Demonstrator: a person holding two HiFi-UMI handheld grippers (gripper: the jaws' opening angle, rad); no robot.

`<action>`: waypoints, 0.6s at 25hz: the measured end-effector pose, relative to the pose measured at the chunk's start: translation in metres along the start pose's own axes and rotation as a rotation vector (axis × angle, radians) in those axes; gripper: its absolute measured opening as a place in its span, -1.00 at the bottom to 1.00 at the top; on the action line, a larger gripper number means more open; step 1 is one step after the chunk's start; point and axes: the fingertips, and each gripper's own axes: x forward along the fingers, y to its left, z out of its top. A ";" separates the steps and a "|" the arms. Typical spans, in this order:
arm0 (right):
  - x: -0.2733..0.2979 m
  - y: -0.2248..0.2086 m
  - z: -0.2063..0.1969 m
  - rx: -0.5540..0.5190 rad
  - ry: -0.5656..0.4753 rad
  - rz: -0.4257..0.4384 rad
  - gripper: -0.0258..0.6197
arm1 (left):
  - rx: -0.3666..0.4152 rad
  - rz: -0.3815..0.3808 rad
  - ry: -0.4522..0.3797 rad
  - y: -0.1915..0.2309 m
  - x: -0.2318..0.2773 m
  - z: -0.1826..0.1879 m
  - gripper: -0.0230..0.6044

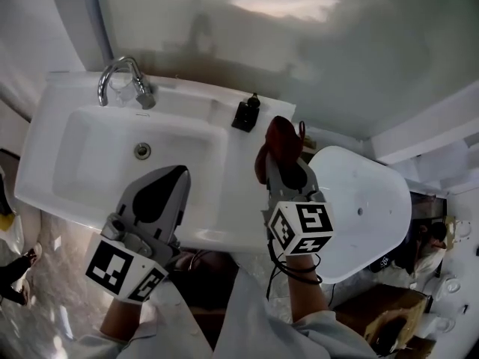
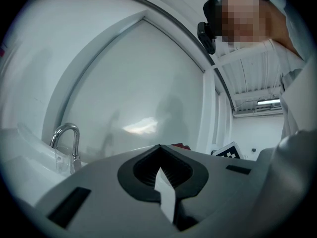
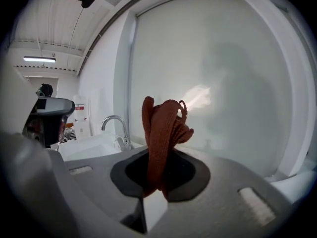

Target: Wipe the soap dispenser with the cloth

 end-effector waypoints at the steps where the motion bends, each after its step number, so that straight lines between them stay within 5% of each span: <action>1: -0.006 0.005 0.003 -0.001 -0.010 -0.003 -0.75 | -0.002 -0.003 0.001 0.001 -0.003 0.000 -0.92; 15: -0.073 0.048 0.024 -0.030 -0.112 -0.101 -0.75 | 0.000 -0.103 0.000 -0.003 -0.030 -0.003 -0.92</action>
